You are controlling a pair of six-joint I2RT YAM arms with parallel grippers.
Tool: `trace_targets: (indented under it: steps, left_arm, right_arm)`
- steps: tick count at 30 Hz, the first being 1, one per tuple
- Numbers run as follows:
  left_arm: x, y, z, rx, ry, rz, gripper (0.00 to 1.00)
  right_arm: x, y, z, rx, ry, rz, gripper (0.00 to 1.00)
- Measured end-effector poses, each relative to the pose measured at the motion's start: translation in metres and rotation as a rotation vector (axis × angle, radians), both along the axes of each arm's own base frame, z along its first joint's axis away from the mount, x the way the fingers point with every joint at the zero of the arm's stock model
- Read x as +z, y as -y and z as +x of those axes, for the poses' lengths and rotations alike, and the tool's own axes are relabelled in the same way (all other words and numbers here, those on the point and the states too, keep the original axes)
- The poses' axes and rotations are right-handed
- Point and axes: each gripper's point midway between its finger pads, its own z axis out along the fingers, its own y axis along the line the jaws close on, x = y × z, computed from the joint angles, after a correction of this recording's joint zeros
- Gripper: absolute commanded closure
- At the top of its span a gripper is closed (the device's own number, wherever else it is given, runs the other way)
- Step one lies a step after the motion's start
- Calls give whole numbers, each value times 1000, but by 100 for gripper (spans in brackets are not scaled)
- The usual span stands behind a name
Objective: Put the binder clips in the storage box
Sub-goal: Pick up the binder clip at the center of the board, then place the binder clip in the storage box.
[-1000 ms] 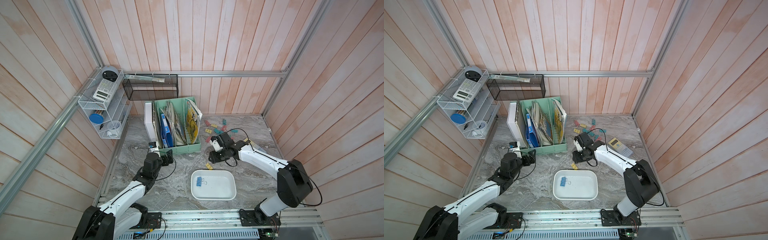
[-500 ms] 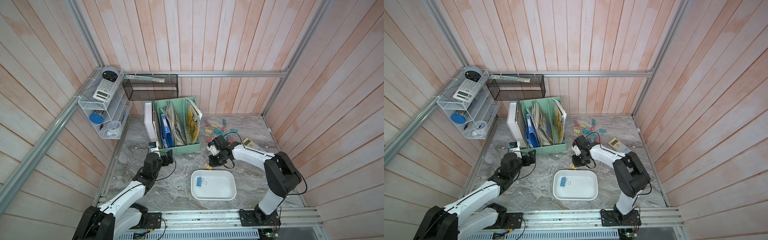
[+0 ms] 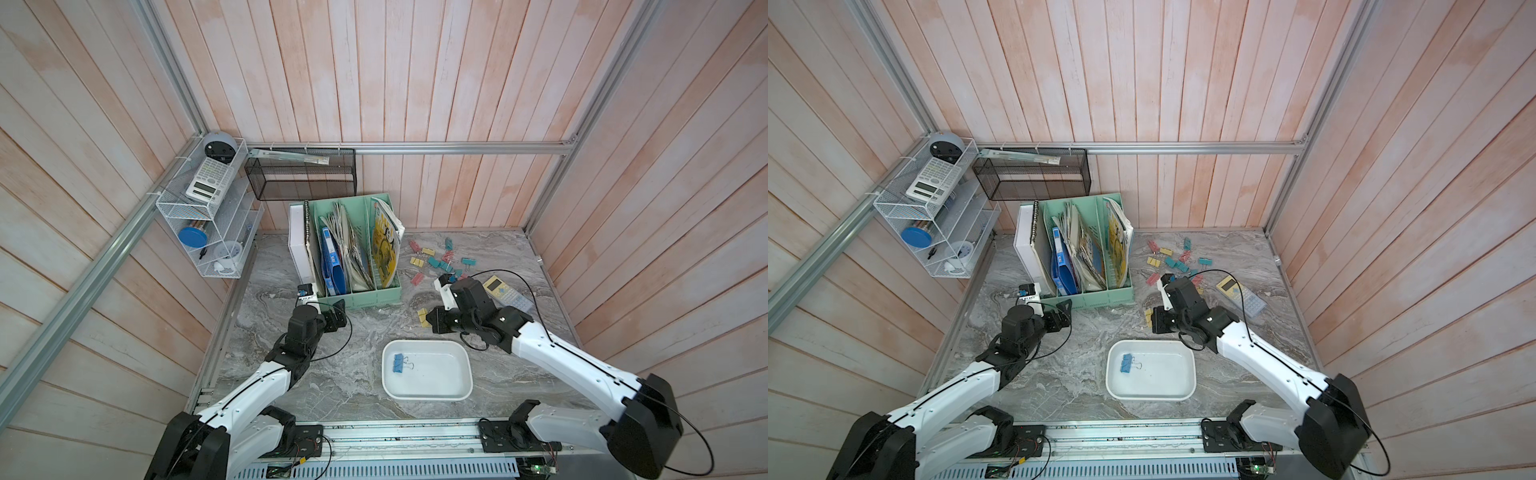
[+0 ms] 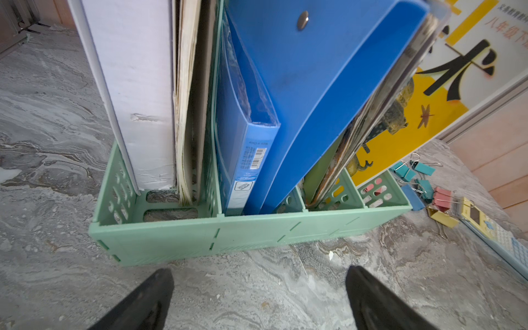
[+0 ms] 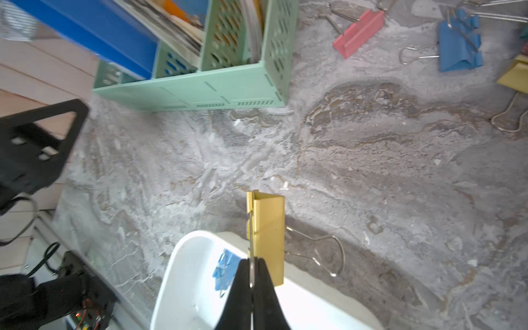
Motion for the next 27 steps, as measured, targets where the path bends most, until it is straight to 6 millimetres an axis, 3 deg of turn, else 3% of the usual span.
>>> trace_targets:
  steps: [3,6,9,16,21,24,27]
  left_arm:
    - [1,0,0,-1,4,-2,0]
    - [2,1,0,-3,7,-3,0]
    - [3,1,0,-5,7,-4,0]
    - [3,1,0,-6,7,-4,0]
    - [3,2,-1,-7,7,-4,0]
    - [2,2,-1,-9,6,-5,0]
    - [2,3,-1,-11,7,-4,0]
  right_arm:
    - [-2,-8,-41,-11,-5,82,100]
    - [-29,-12,-77,-32,-64,90,100]
    - [-60,-13,-96,-61,-123,42,100]
    - [-105,-37,-104,-116,-194,-42,100]
    - [-119,-61,-109,-125,-213,-48,99]
    - [-120,-69,-114,-126,-216,-44,91]
    - [-114,-71,-115,-131,-199,-43,72]
